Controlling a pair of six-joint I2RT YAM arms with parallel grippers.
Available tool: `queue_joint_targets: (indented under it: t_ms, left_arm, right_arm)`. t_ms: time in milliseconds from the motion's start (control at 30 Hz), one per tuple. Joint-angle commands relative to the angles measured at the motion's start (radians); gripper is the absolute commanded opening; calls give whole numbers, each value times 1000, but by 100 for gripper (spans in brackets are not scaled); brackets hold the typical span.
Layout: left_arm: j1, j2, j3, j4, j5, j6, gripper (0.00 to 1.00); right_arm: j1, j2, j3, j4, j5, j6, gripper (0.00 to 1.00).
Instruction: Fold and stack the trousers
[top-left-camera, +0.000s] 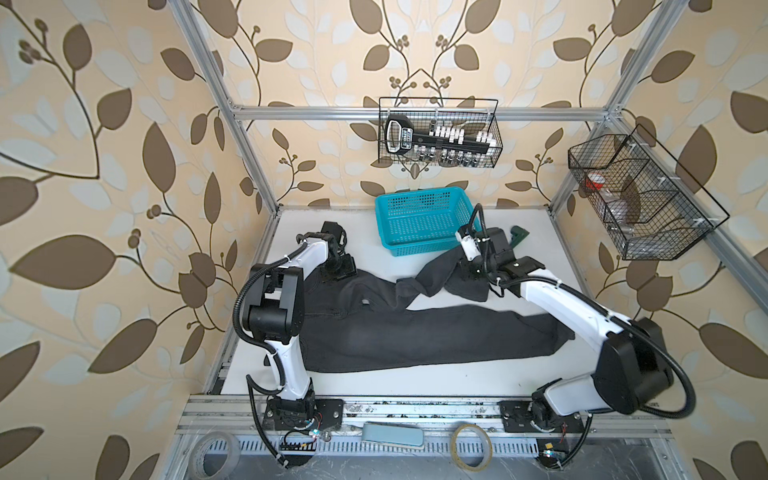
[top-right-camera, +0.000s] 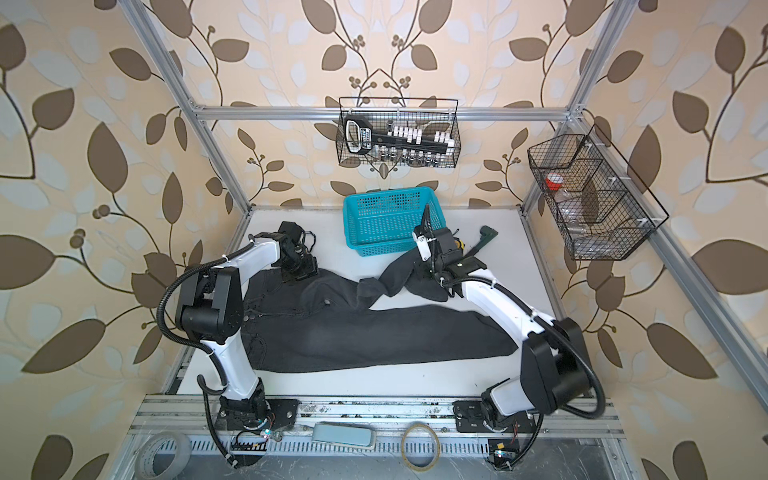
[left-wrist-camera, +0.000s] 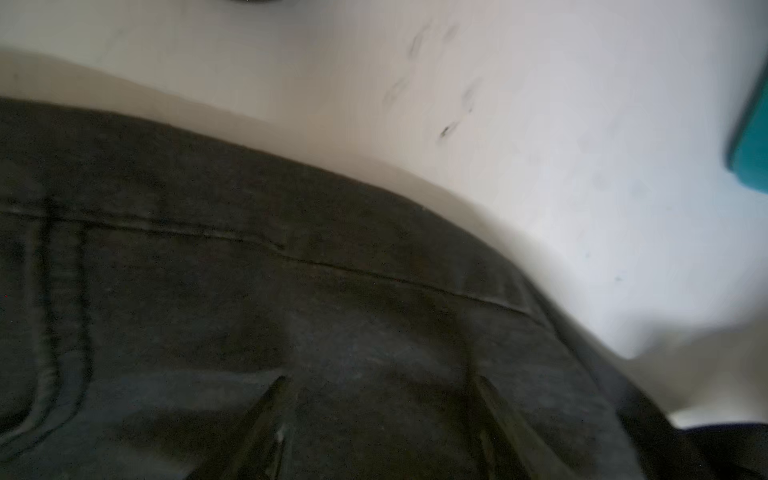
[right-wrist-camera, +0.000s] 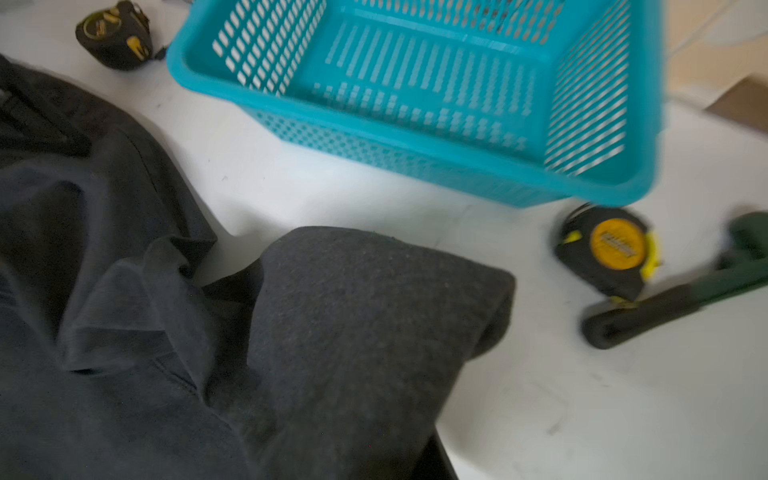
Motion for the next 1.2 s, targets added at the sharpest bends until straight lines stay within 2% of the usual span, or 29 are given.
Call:
queue_joint_targets:
  t_ms: [0,200,333,433,600,700,900,1033,1167]
  left_arm:
    - [-10,24,-22,14,-54,5,65]
    - [-10,48,-20,-31,-141,14,65]
    - [-9,54,-25,-68,-220,-5,64]
    - [-8,42,-39,-80,-267,-11,64]
    - [-9,36,-47,-90,-304,-4,64]
    - [-8,37,-44,-87,-303,-1,64]
    - [-8,49,-40,-82,-287,11,63]
    - [-8,47,-41,-80,-277,19,62]
    - [-9,43,-46,-85,-272,29,62]
  right_arm:
    - [5,-73,7,-130,183,-185,0]
    - [33,-151,-90,-208,294,-318,4]
    - [63,-136,-203,-196,350,-289,5]
    - [59,-112,-215,-207,375,-243,4]
    - [-72,-90,-132,-284,366,-166,3]
    - [-162,-18,-80,-365,351,-166,4]
    - [-206,167,-9,-323,407,-228,7]
    - [-211,293,30,-240,507,-285,21]
    - [-234,318,59,-229,575,-307,33]
